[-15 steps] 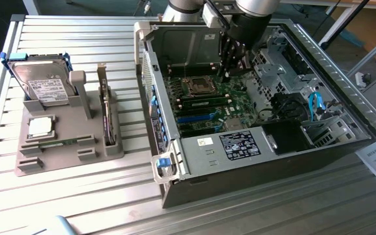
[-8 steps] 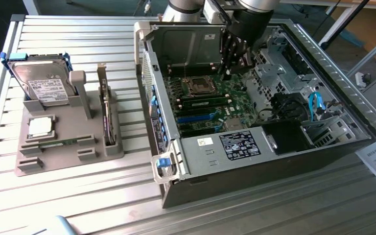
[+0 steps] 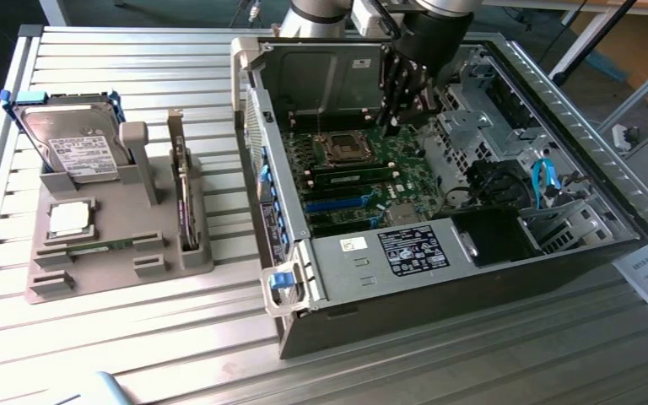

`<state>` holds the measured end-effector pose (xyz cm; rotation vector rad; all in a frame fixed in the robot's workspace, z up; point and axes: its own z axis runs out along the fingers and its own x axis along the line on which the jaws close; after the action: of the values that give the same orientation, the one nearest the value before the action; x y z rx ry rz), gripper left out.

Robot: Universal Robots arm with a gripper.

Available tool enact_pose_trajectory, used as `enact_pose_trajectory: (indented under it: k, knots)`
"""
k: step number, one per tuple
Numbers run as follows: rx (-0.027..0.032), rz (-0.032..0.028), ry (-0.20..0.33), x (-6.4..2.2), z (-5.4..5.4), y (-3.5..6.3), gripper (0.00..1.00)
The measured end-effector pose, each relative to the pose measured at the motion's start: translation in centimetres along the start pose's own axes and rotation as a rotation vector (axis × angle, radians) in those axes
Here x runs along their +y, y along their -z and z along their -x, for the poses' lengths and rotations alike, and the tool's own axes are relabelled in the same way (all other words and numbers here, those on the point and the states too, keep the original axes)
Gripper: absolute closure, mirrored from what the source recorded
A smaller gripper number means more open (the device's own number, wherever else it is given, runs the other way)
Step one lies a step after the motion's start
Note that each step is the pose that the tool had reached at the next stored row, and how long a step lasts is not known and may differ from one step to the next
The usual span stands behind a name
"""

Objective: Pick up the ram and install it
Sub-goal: 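Insert the ram into the slot, then press down the ram until it locks into place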

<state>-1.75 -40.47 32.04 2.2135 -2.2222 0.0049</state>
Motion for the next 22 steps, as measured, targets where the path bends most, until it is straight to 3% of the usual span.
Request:
enact_pose_trajectory:
  k: [13, 15, 16, 22]
  knots:
    - [0.0003, 0.0001, 0.0, 0.0, 0.0, 0.01, 0.75]
    - [0.0003, 0.0001, 0.0, 0.0, 0.0, 0.01, 0.76]
    - [0.0002, 0.0001, 0.0, 0.0, 0.0, 0.01, 0.89]
    - [0.0003, 0.0001, 0.0, 0.0, 0.0, 0.01, 0.89]
